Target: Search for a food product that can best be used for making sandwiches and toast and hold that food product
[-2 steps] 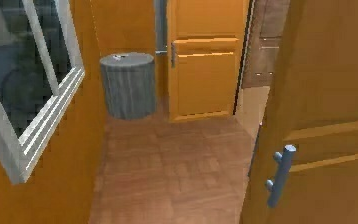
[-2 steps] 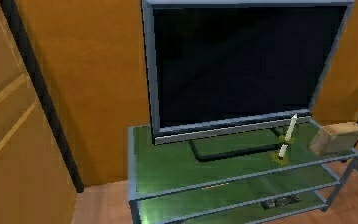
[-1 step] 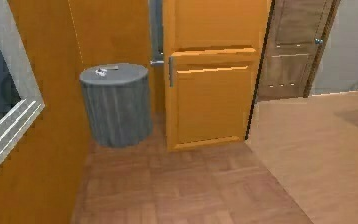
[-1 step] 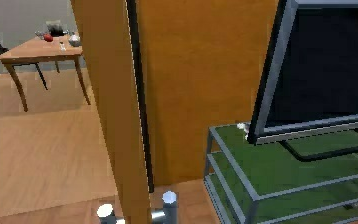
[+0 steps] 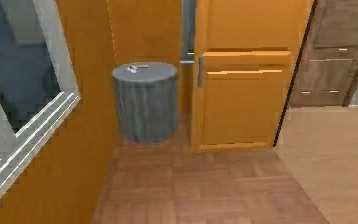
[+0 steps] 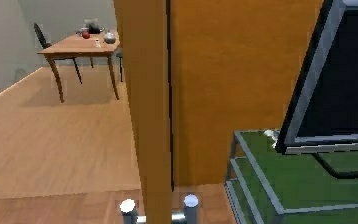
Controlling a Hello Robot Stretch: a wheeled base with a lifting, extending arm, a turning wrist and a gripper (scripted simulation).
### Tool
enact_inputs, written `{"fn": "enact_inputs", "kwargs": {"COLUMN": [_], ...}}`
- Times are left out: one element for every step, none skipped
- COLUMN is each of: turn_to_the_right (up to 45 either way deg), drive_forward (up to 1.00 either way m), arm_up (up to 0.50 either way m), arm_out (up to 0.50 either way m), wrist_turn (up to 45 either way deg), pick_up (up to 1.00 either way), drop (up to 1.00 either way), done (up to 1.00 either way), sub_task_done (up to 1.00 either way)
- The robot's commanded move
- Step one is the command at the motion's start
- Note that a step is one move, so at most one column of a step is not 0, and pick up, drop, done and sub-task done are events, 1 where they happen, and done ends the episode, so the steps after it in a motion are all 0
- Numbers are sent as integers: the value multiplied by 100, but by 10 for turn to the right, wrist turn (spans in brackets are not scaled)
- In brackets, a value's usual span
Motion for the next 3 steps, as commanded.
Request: {"fn": "enact_inputs", "kwargs": {"turn_to_the_right": [0, 450, 360], "drive_forward": [45, 0, 0], "arm_up": [0, 0, 0], "arm_out": [0, 0, 0], "wrist_turn": [0, 0, 0], "pick_up": [0, 0, 0], "drop": [0, 0, 0], "done": [0, 0, 0], "sub_task_done": [0, 0, 0]}}
